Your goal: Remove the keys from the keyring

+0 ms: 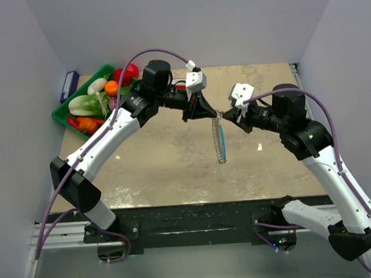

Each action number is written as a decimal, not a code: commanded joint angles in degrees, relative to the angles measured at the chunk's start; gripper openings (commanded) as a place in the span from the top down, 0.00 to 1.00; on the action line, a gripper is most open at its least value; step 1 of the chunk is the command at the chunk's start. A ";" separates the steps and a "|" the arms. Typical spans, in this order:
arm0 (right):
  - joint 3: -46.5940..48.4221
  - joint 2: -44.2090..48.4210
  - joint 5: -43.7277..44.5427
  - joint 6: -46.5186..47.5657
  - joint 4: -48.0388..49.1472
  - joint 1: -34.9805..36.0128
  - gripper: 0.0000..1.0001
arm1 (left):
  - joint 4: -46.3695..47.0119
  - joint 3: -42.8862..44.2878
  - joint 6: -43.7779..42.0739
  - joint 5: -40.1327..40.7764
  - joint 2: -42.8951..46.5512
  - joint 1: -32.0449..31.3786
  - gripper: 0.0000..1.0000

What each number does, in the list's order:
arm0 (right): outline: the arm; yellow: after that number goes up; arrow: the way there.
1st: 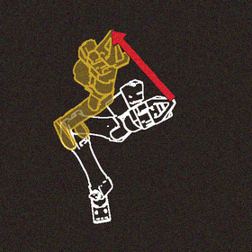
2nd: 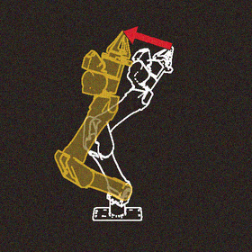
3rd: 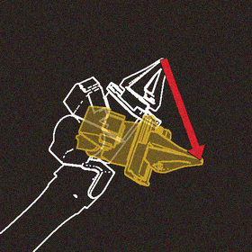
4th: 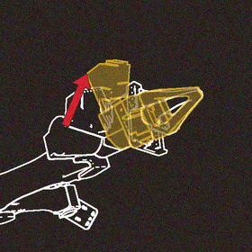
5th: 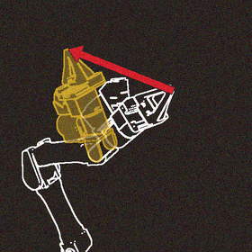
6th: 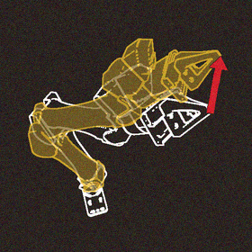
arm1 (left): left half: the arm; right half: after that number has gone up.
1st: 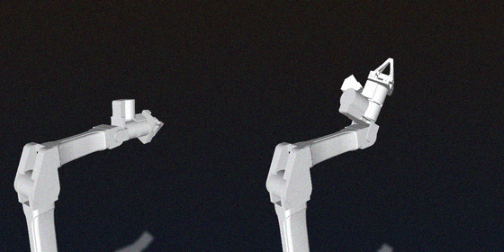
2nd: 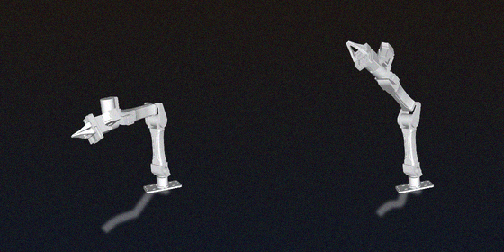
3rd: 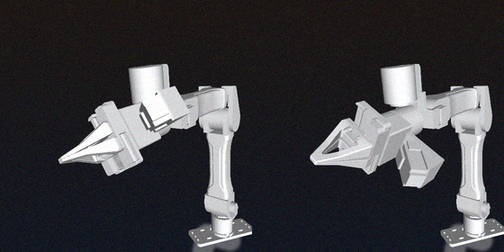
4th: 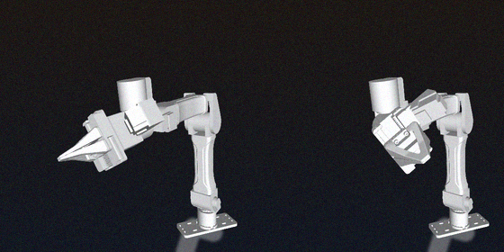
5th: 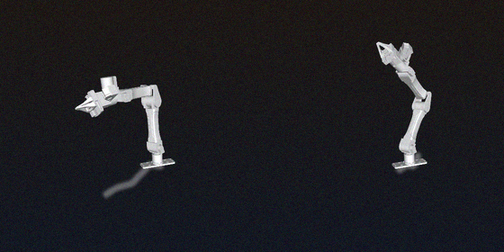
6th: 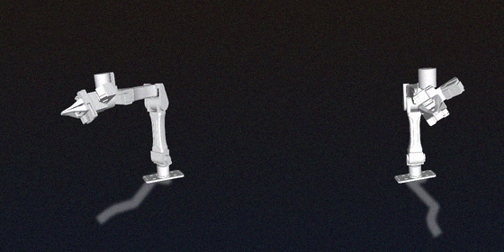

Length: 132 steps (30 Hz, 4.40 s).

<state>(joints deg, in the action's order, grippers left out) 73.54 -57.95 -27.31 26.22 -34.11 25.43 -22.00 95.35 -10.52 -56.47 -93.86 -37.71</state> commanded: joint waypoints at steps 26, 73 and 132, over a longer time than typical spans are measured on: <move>-7.88 3.64 7.09 2.52 3.87 -0.29 1.00 | 8.11 -2.80 6.13 1.62 3.95 4.92 1.00; -14.30 -31.06 -3.54 18.00 3.43 -13.65 1.00 | -2.61 -16.87 0.42 28.96 -9.13 14.69 1.00; -12.55 18.13 48.91 -5.38 20.22 -13.65 0.01 | -0.06 -17.91 1.74 48.11 32.92 24.52 0.01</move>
<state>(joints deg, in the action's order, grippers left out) 62.94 -47.97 5.87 25.32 -22.17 11.92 -25.96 79.72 -9.78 -13.26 -69.14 -17.98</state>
